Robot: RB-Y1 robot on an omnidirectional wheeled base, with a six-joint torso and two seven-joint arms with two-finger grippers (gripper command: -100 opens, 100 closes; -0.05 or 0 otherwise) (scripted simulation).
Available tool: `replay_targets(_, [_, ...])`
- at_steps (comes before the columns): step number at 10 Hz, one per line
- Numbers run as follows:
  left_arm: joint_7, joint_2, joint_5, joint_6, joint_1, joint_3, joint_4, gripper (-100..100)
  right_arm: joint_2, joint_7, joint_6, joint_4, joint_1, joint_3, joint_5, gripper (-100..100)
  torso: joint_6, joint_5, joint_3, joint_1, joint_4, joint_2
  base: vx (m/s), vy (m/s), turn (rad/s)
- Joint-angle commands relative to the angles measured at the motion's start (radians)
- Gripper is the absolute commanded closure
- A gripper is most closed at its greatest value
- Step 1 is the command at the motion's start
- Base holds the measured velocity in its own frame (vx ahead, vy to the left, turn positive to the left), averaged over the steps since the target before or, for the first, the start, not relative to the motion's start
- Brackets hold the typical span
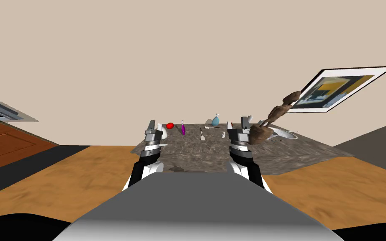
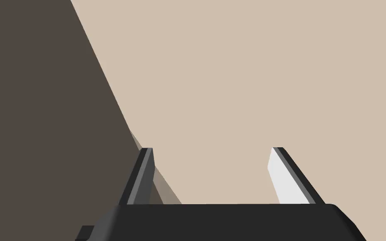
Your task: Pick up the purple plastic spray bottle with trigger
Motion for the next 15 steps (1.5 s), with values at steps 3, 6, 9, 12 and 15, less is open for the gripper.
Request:
replay_targets(3, [-0.006,0.073,-0.031,0.046,-0.015,0.020,0.046,-100,0.000,0.000,0.000,0.000,0.000,0.000,0.000,0,0.000,0.000,0.001,0.000,0.000,0.002,-0.036,-0.007,-0.102])
replay_targets(6, [-0.008,0.116,-0.063,0.093,-0.028,0.040,0.088,-100,0.000,0.000,0.000,0.000,0.000,0.000,0.000,0,0.000,0.000,0.003,0.000,0.001,0.005,-0.067,-0.011,-0.128])
replay_targets(9, [-0.009,0.157,-0.101,0.149,-0.043,0.066,0.136,-100,0.000,0.000,0.000,0.000,0.000,0.000,0.000,0,0.000,0.000,0.003,-0.001,0.001,0.005,-0.073,-0.020,-0.141])
replay_targets(12, [-0.011,0.198,-0.144,0.212,-0.060,0.094,0.190,-100,0.000,0.000,0.000,0.000,0.000,0.000,0.000,0,0.000,0.000,0.003,-0.001,0.001,0.005,-0.079,-0.023,-0.145])
replay_targets(15, [-0.018,0.243,-0.188,0.278,-0.079,0.123,0.249,-100,0.000,0.000,0.000,0.000,0.000,0.000,0.000,0,0.000,0.000,0.003,0.000,0.001,0.005,-0.068,-0.026,-0.155])
